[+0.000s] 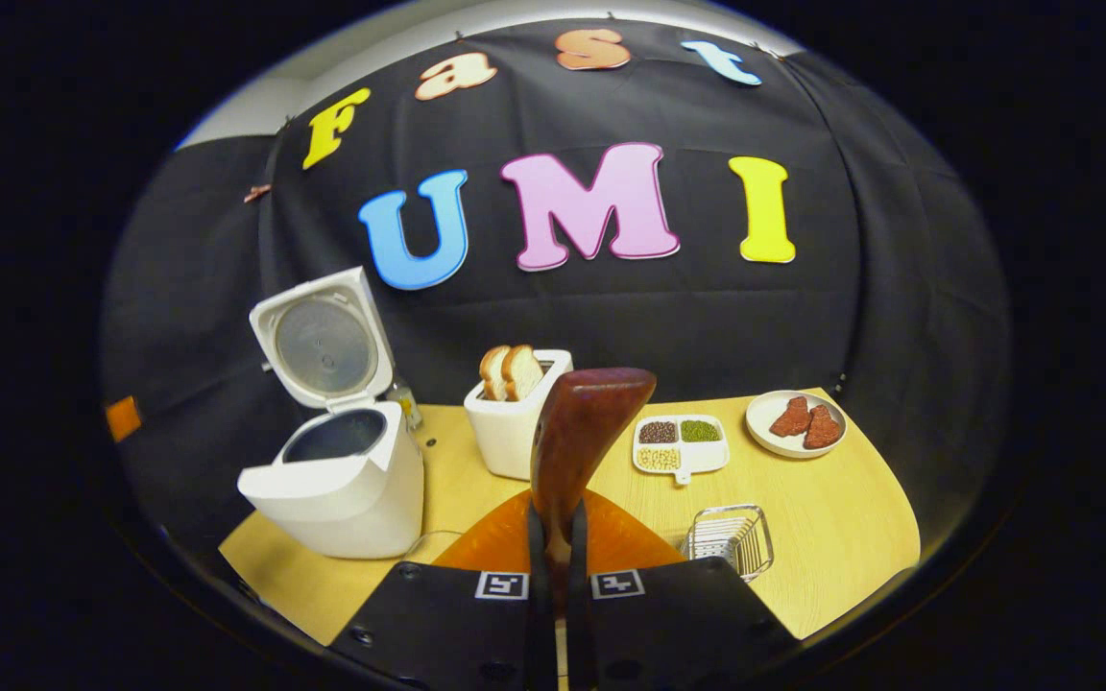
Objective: Close the left gripper, press the button to open the rice cooker; take a wooden spoon from the chopstick holder with the right hand, scoop a spoonful of rice and pour it into the rice cooker, then put the wooden spoon back into the chopstick holder.
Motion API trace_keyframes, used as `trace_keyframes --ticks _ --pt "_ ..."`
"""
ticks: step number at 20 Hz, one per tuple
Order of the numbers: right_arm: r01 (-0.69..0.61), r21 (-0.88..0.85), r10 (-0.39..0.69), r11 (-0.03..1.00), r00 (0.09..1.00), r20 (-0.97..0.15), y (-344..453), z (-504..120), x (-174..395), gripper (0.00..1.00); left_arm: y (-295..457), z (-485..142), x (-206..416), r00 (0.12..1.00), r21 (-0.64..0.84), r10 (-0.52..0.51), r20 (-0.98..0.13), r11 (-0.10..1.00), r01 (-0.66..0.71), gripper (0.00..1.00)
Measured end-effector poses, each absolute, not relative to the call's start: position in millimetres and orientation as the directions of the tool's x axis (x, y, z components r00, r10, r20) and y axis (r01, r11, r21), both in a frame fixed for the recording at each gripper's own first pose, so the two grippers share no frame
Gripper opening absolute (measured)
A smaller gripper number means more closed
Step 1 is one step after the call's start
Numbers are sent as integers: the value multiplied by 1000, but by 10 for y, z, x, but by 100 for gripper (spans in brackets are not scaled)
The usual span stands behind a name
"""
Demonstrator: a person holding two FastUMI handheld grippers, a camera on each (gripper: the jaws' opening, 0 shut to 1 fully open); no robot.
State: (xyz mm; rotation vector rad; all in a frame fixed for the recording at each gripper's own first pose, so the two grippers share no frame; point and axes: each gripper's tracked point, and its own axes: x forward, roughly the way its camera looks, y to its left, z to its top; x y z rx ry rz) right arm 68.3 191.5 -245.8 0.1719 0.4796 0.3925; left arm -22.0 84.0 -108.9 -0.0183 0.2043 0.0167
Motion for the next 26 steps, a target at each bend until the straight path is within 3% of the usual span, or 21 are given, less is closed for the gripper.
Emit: trace_keyframes --ticks 7,9,11,15,20,22,26 --pt "-349 -27 292 937 821 -491 2178 -3036 599 9 869 -1138 -241 977 -24 -1 -214 1000 -4 98" --pt "-356 -35 286 934 800 -527 2219 -3228 469 9 906 -1164 -254 976 -24 2 -217 1000 -7 98" --pt "-307 37 280 951 802 -527 2264 -3257 419 9 924 -1186 -261 975 -34 3 -221 999 -11 98" --pt "-119 377 334 919 744 -578 2488 -3353 308 9 957 -1239 -278 972 -43 13 -235 999 -24 98" --pt "168 709 426 685 697 -577 2479 -3420 371 9 992 -1218 -322 971 -49 27 -237 998 -39 98" --pt "215 773 442 597 716 -541 2431 -3372 428 9 988 -1183 -339 972 -41 32 -231 998 -42 98" --pt "242 797 433 554 733 -524 2182 -3327 460 9 964 -1126 -402 974 -31 36 -222 999 -43 98"
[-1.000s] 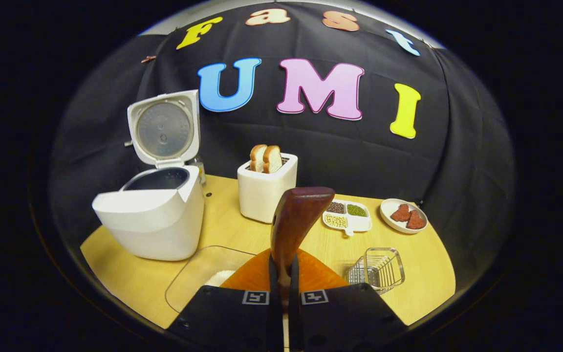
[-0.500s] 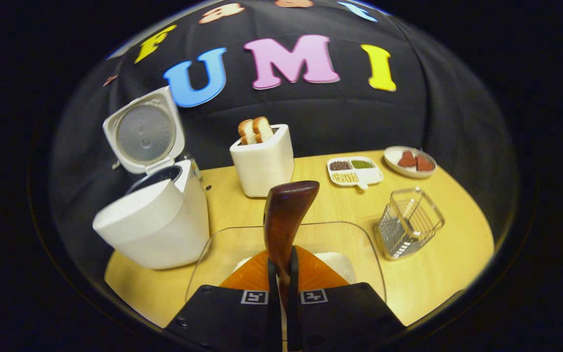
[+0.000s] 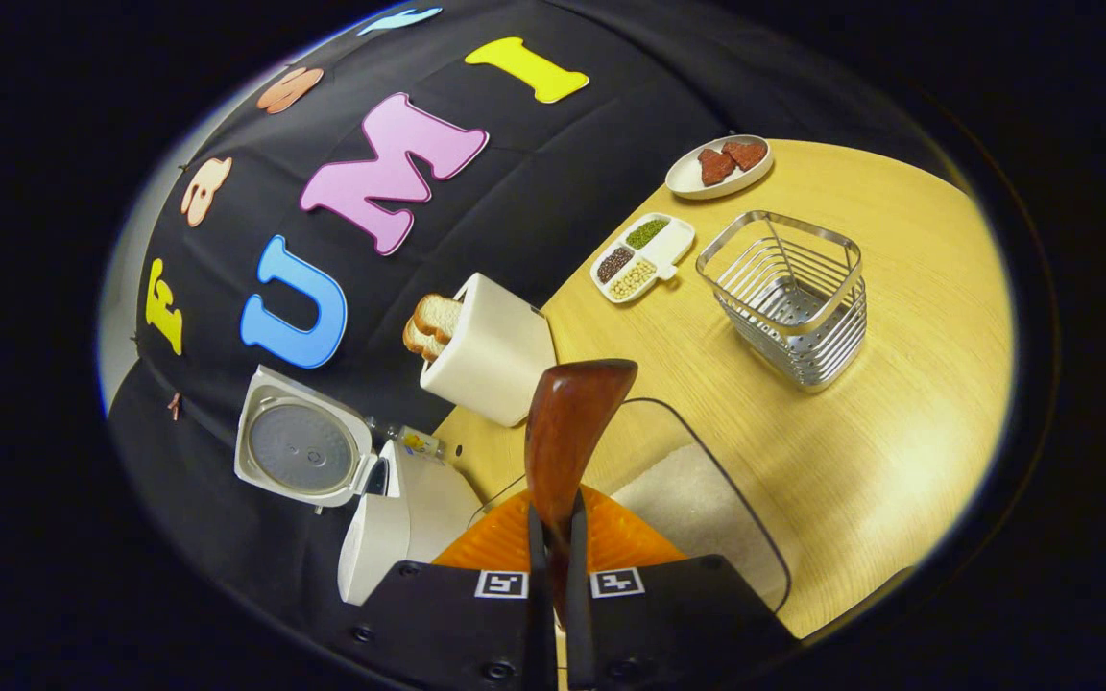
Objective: Close the left gripper, press the button to open the rice cooker; take a wooden spoon from the chopstick holder with the right hand, scoop a spoonful of rice and pour it into the rice cooker, then put the wooden spoon back into the chopstick holder.
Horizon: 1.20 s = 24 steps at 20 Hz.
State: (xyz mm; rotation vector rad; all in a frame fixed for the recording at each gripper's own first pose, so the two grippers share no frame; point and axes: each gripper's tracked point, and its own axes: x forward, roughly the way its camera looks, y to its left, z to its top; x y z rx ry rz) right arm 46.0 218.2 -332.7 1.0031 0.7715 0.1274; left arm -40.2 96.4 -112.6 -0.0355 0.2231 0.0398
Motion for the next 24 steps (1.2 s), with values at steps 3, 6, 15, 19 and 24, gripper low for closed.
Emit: trace_keyframes --ticks 3,6,15,19,24 --pt "246 813 427 527 751 -504 2019 -3216 476 9 915 -1109 -447 975 -28 29 -221 999 -36 98" --pt "252 824 419 508 764 -491 1872 -3077 479 9 854 -1075 -491 976 -23 18 -217 999 -23 98" --pt "236 851 372 468 821 -433 1635 -2223 747 9 744 -1057 -584 979 -8 7 -205 1000 -9 98" --pt "201 874 401 442 828 -392 1827 -1742 959 9 716 -1061 -616 981 7 6 -195 1000 -5 98" --pt "158 886 437 435 823 -362 2263 -1227 1216 8 711 -1120 -624 979 -18 12 -203 1000 -16 98"
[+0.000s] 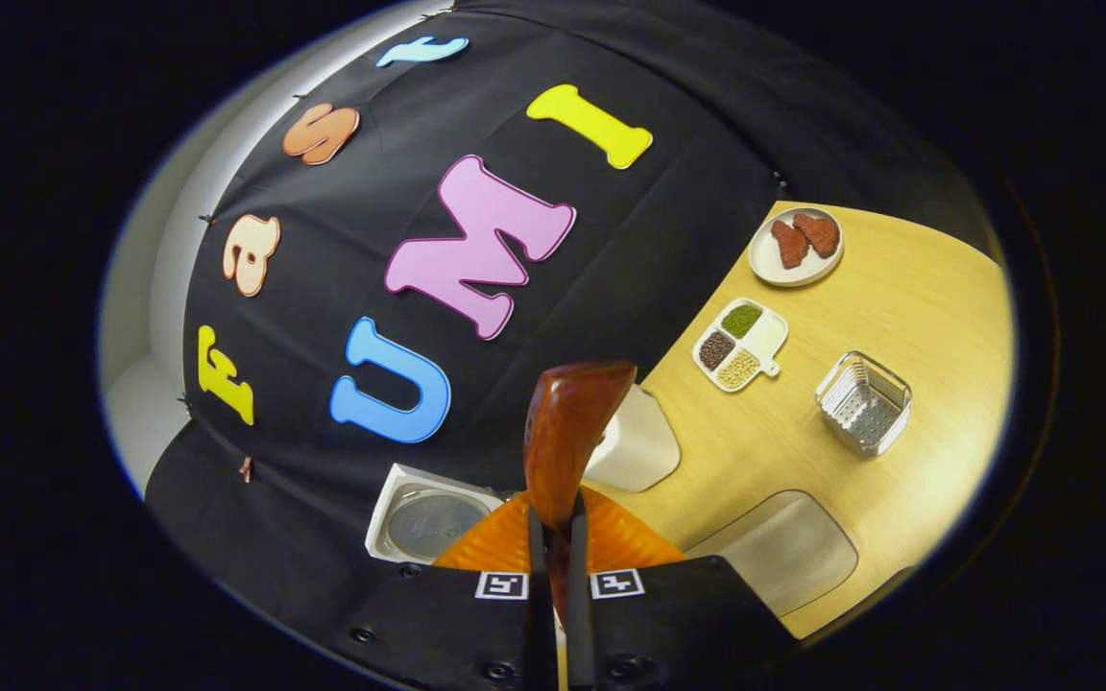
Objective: Close the left gripper, press the button to open the rice cooker; take a wooden spoon from the chopstick holder with the right hand, scoop a spoonful of rice and pour it into the rice cooker, then put the wooden spoon back into the chopstick holder.
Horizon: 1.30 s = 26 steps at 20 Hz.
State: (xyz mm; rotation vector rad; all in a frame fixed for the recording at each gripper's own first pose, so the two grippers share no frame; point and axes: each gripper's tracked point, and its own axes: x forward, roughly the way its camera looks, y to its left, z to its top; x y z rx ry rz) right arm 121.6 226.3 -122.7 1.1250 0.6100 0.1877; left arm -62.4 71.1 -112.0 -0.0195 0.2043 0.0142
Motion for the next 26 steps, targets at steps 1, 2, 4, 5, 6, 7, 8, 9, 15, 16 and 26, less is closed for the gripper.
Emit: trace_keyframes --ticks 1,2,4,5,6,7,8,9,15,16,26 --pt "149 895 451 420 822 -348 2386 -1127 1258 9 717 -1126 -625 979 -20 13 -204 1000 -17 98" --pt "140 902 466 408 818 -337 2522 -1046 1290 9 725 -1144 -637 979 -23 13 -206 1000 -18 98" --pt "123 913 489 389 812 -318 2791 -919 1356 8 758 -1153 -641 978 -26 17 -208 999 -23 98" --pt "113 916 503 384 807 -310 2941 -867 1382 9 783 -1156 -633 978 -25 21 -208 999 -27 98" --pt "103 918 516 382 801 -305 3104 -827 1414 9 806 -1172 -646 977 -25 26 -209 999 -32 98" --pt "93 919 528 383 795 -300 3260 -792 1439 9 834 -1176 -650 977 -25 30 -210 999 -36 97" --pt "81 918 536 387 791 -295 3412 -762 1475 9 859 -1187 -637 977 -27 34 -212 999 -40 98" --pt "67 917 540 393 791 -289 3552 -743 1518 9 879 -1197 -642 976 -31 34 -215 999 -41 98" --pt "-5 881 549 472 784 -290 4305 -820 1739 8 1010 -1289 -619 972 -45 34 -234 998 -46 97" --pt "-10 873 545 488 784 -296 4402 -880 1783 8 1045 -1312 -622 971 -48 36 -237 998 -49 98" --pt "-182 638 508 748 776 -374 5045 -1728 2020 9 1357 -1543 -616 958 -57 69 -279 994 -89 98"
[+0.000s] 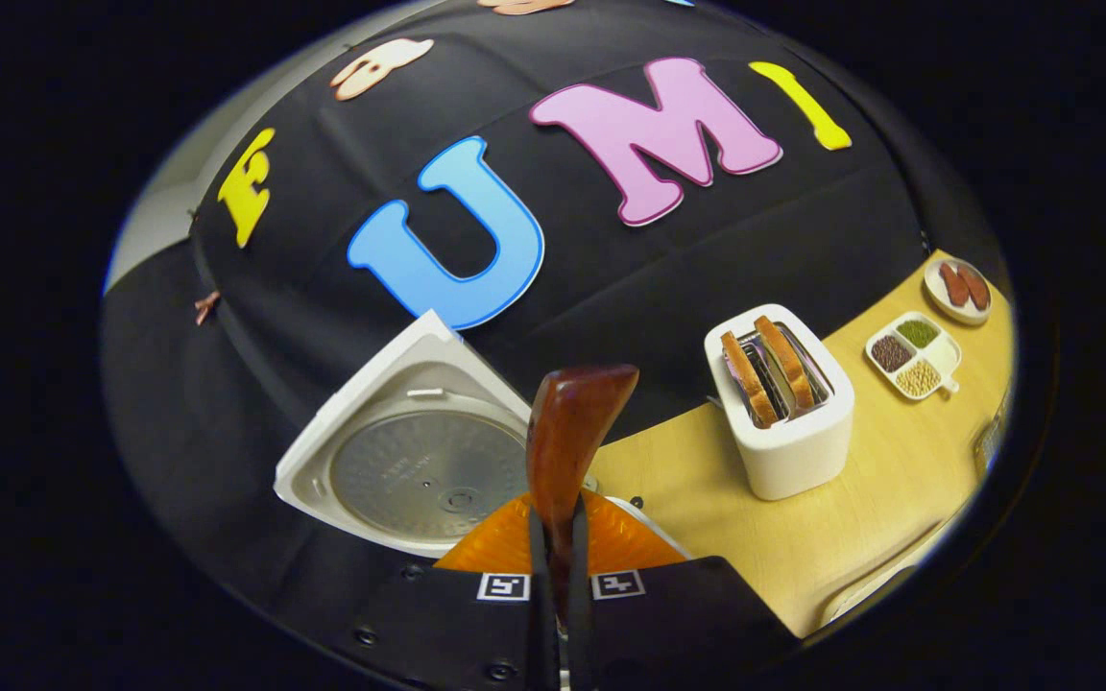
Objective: Close the left gripper, press the button to open the rice cooker; take a wooden spoon from the chopstick holder with the right hand, scoop a spoonful of rice and pour it into the rice cooker, then put the wooden spoon back into the chopstick holder.
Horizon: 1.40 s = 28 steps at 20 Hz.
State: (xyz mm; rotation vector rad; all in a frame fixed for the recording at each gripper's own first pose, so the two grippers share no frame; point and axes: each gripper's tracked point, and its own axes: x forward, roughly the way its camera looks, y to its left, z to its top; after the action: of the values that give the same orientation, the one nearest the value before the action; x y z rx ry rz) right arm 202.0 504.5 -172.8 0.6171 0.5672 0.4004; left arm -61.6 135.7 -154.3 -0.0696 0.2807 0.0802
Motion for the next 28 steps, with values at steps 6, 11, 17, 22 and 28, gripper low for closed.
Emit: trace_keyframes --ticks 6,11,17,22,28 --pt "-436 392 566 810 757 -328 5502 -1766 1933 8 1431 -1710 -687 945 -56 76 -318 993 -99 98" --pt "-652 123 660 748 711 -242 5789 -1591 1684 8 1476 -1751 -711 943 -73 88 -321 990 -117 97" --pt "-782 -226 767 581 619 -170 6033 -1398 1252 8 1471 -1758 -685 945 -74 94 -314 990 -123 98" --pt "-773 -422 796 474 581 -170 6116 -1474 906 8 1460 -1749 -697 946 -72 92 -310 990 -120 97" --pt "-628 -684 801 373 590 -105 6093 -1419 707 8 1453 -1784 -742 944 -85 94 -316 988 -127 97"
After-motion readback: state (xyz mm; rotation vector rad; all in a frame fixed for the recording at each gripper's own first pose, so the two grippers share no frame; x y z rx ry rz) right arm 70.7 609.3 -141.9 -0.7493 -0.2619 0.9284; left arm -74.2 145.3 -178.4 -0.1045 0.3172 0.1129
